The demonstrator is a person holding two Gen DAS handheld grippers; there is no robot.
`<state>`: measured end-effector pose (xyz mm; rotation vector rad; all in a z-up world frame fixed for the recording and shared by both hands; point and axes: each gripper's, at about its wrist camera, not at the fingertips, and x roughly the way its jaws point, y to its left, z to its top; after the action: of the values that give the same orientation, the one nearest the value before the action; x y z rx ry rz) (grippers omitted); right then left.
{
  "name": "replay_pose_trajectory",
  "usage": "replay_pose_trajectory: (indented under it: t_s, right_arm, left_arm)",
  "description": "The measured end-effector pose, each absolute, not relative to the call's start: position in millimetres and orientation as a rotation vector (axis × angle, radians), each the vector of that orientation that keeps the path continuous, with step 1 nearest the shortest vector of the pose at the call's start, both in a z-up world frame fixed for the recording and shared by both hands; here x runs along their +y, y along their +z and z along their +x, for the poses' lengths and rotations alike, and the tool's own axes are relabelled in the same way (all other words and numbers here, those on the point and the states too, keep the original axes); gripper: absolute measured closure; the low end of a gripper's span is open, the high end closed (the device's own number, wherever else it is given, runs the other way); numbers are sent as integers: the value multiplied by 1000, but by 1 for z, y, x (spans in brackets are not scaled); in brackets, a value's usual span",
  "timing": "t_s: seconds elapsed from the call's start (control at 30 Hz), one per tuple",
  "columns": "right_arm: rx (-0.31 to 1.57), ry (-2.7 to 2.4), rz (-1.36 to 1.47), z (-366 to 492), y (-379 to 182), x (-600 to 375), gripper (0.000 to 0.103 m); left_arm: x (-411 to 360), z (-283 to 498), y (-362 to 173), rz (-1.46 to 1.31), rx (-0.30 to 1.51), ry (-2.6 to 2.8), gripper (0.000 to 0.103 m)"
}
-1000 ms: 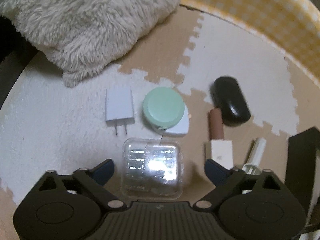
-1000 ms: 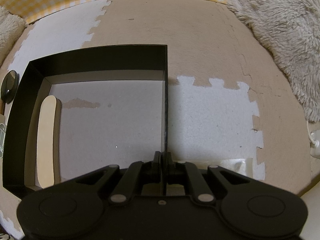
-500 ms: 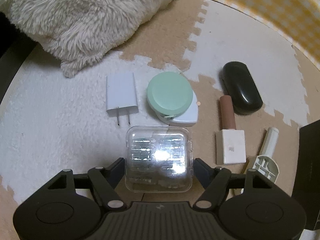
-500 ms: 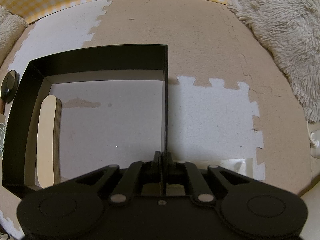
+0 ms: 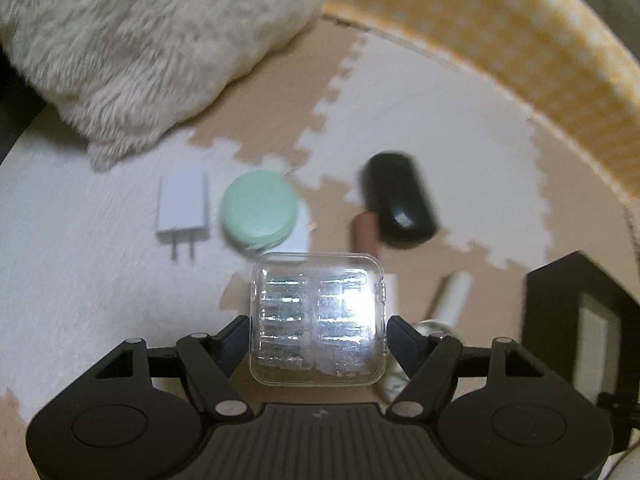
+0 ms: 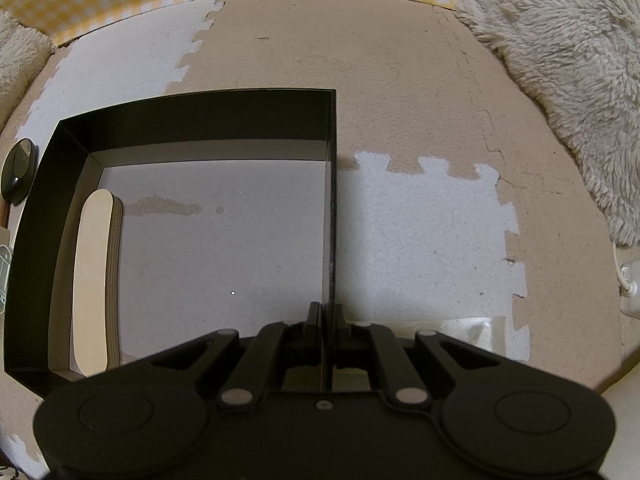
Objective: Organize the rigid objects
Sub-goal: 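Carry the clear pill box with the left tool into the tray and release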
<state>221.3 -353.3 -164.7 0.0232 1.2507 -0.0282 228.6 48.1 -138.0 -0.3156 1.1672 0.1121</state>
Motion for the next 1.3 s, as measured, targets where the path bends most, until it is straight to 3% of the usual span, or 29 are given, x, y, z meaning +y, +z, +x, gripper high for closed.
replay_pose_trajectory:
  t_s: [0.23, 0.63, 1.3]
  right_arm:
    - [1251, -29, 20, 221, -165, -354, 97]
    - [1252, -30, 6, 221, -165, -352, 96]
    - [1241, -24, 45, 220, -165, -356, 98]
  left_arm:
    - [26, 219, -101, -357, 1048, -20, 29]
    - [-66, 216, -74, -407, 1006, -321, 29]
    - [-185, 259, -137, -365, 1107, -322, 29]
